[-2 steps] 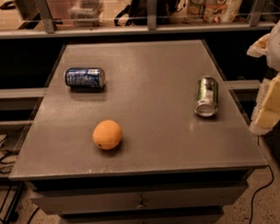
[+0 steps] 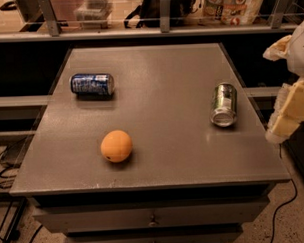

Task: Pick pepsi can

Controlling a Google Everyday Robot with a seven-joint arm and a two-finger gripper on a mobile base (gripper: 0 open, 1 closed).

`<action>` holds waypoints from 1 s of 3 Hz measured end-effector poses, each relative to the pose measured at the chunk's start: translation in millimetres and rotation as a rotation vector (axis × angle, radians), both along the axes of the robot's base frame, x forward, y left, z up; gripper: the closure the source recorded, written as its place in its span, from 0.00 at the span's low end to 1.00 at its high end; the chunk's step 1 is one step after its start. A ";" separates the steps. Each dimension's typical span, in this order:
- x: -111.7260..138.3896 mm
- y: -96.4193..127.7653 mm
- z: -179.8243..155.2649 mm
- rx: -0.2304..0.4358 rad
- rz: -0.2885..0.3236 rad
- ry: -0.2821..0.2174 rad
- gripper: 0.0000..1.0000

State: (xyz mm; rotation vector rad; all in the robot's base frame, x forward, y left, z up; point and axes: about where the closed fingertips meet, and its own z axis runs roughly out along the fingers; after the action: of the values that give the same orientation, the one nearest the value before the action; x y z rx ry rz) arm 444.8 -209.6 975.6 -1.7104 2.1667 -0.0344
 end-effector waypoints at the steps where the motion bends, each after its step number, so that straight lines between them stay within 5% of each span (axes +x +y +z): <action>1: 19.8 22.1 4.1 0.122 0.081 -0.064 0.00; 2: 44.7 50.1 7.5 0.242 0.153 -0.129 0.00; 3: 71.2 83.0 8.0 0.338 0.195 -0.140 0.00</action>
Offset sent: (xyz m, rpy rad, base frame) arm 0.0770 0.0824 0.0162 0.4022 -0.2211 0.2345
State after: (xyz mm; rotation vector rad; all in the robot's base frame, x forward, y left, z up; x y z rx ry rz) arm 516.0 -126.5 983.6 -1.6569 1.7792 0.2424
